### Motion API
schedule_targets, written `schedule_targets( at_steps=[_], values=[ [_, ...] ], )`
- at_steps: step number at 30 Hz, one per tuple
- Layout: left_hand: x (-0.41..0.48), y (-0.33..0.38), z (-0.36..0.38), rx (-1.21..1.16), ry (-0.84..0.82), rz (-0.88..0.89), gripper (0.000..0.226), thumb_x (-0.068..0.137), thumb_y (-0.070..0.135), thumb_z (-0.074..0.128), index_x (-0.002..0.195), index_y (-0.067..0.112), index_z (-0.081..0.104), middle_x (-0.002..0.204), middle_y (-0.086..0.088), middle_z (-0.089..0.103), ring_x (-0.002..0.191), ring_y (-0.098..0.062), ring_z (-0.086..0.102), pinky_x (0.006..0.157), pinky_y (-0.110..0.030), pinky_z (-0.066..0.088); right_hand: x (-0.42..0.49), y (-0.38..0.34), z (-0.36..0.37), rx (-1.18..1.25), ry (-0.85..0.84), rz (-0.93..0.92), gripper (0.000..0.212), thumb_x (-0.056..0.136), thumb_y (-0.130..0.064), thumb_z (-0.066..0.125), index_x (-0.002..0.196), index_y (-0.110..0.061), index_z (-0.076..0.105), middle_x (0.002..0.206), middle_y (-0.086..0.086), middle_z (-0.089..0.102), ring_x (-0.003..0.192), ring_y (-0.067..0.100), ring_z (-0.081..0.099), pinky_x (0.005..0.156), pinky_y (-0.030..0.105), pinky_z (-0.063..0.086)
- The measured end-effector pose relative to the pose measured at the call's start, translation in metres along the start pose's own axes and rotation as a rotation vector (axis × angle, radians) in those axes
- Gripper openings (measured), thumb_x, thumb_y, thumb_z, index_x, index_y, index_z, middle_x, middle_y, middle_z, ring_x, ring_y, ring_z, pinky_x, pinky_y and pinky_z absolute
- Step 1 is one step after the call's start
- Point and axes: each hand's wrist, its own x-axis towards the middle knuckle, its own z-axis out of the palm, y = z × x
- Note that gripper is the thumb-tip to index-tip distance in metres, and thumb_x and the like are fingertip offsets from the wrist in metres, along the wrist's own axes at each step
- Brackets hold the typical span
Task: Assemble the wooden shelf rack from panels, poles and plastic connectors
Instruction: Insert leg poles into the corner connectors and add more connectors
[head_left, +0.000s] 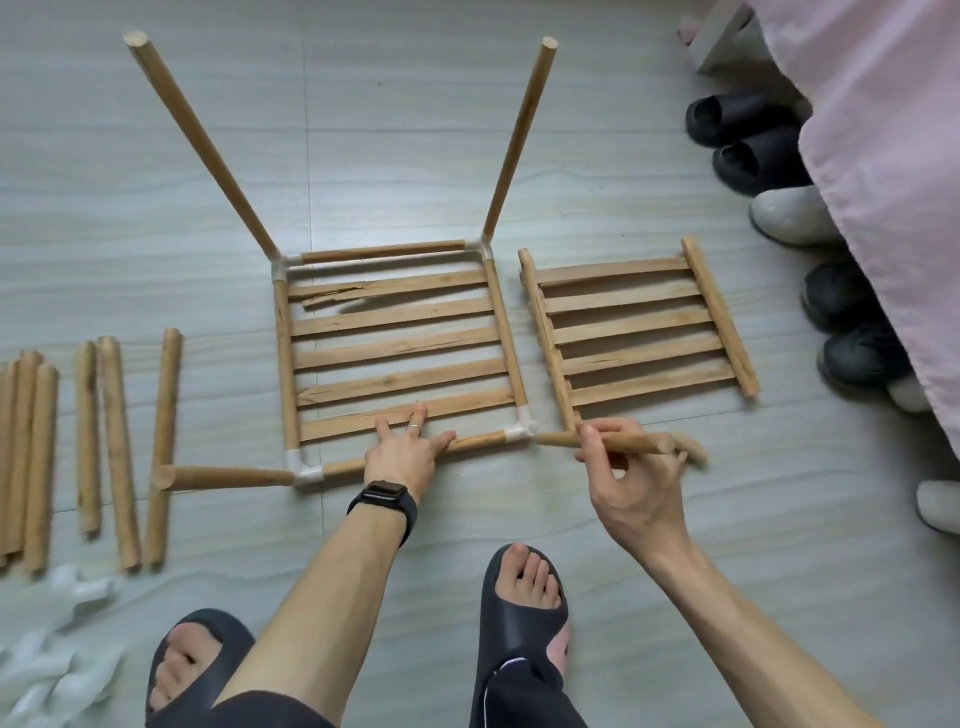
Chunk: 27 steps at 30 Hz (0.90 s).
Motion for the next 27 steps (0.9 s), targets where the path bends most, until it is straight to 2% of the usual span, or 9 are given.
schedule_targets(
  at_steps=[3, 7, 12, 16, 18, 20, 22, 24, 27],
  values=[
    [-0.003, 0.002, 0.000, 0.001, -0.006, 0.011, 0.082, 0.100, -0.006, 0.018, 0.154, 0.056, 0.015, 0.169, 0.005, -0.010, 0.148, -0.053, 0.004, 0.101, -0.052, 0.050, 0.011, 0.001, -0.006, 0.071, 0.048, 0.110, 0.015, 0.101, -0.034, 0.060, 0.101, -0.022, 0.068, 0.084, -0.010, 0.074, 0.074, 0.011, 0.074, 0.066, 0.039, 0.062],
    [-0.002, 0.002, -0.002, -0.002, -0.017, 0.010, 0.081, 0.101, -0.005, 0.017, 0.155, 0.054, 0.015, 0.169, 0.005, -0.010, 0.148, -0.054, 0.003, 0.103, -0.054, 0.049, 0.013, 0.006, -0.001, 0.058, 0.032, 0.159, 0.009, 0.101, -0.024, 0.062, 0.100, -0.018, 0.069, 0.089, -0.004, 0.075, 0.077, 0.015, 0.074, 0.069, 0.047, 0.061],
    [-0.002, 0.002, 0.002, 0.015, -0.010, 0.003, 0.081, 0.101, -0.005, 0.017, 0.155, 0.055, 0.013, 0.169, 0.004, -0.011, 0.148, -0.055, 0.003, 0.102, -0.053, 0.050, 0.007, 0.002, 0.002, -0.023, -0.040, -0.159, 0.014, 0.099, -0.015, 0.062, 0.097, -0.025, 0.071, 0.090, -0.005, 0.072, 0.075, 0.006, 0.068, 0.064, 0.013, 0.053],
    [0.000, 0.004, 0.004, 0.022, -0.007, -0.006, 0.083, 0.100, -0.007, 0.017, 0.155, 0.055, 0.010, 0.169, 0.004, -0.013, 0.148, -0.054, 0.002, 0.099, -0.052, 0.051, -0.002, 0.006, 0.013, -0.146, -0.194, -0.332, 0.019, 0.101, -0.015, 0.058, 0.100, -0.003, 0.074, 0.103, 0.002, 0.074, 0.088, 0.017, 0.072, 0.071, 0.033, 0.060],
    [0.001, 0.004, 0.006, 0.030, 0.003, -0.009, 0.083, 0.100, -0.007, 0.016, 0.155, 0.055, 0.009, 0.169, 0.004, -0.013, 0.148, -0.054, 0.002, 0.099, -0.051, 0.051, 0.003, 0.005, 0.016, -0.127, -0.165, -0.267, 0.019, 0.101, -0.018, 0.059, 0.097, -0.004, 0.071, 0.096, 0.002, 0.074, 0.078, 0.016, 0.072, 0.066, 0.028, 0.059],
    [0.001, 0.003, 0.009, 0.028, 0.004, -0.009, 0.082, 0.101, -0.006, 0.015, 0.155, 0.055, 0.008, 0.169, 0.004, -0.014, 0.148, -0.055, 0.002, 0.100, -0.052, 0.051, 0.017, 0.003, 0.015, -0.051, -0.085, -0.048, 0.016, 0.100, -0.022, 0.061, 0.096, -0.010, 0.069, 0.083, -0.005, 0.073, 0.071, 0.011, 0.071, 0.066, 0.019, 0.057],
    [0.002, 0.003, 0.012, 0.024, 0.007, -0.008, 0.080, 0.101, -0.004, 0.015, 0.155, 0.054, 0.007, 0.169, 0.004, -0.015, 0.148, -0.055, 0.001, 0.101, -0.052, 0.051, 0.027, 0.006, 0.014, -0.036, -0.066, 0.079, 0.012, 0.100, -0.024, 0.064, 0.098, -0.014, 0.069, 0.075, -0.011, 0.070, 0.074, 0.008, 0.071, 0.071, 0.021, 0.056],
    [0.003, 0.002, 0.012, 0.023, 0.007, -0.005, 0.080, 0.101, -0.004, 0.016, 0.155, 0.054, 0.006, 0.168, 0.004, -0.015, 0.148, -0.055, 0.001, 0.101, -0.053, 0.050, 0.027, 0.007, 0.017, -0.045, -0.079, 0.051, 0.008, 0.098, -0.020, 0.066, 0.098, -0.013, 0.070, 0.073, -0.016, 0.067, 0.074, 0.007, 0.070, 0.071, 0.019, 0.055],
    [0.003, 0.002, 0.011, 0.027, -0.004, 0.005, 0.079, 0.101, -0.003, 0.016, 0.155, 0.054, 0.008, 0.168, 0.004, -0.016, 0.148, -0.055, 0.000, 0.102, -0.054, 0.049, 0.019, 0.006, 0.022, -0.050, -0.064, -0.052, 0.003, 0.096, -0.009, 0.068, 0.097, -0.005, 0.069, 0.075, -0.018, 0.062, 0.074, 0.000, 0.063, 0.067, 0.002, 0.044]
  ],
)
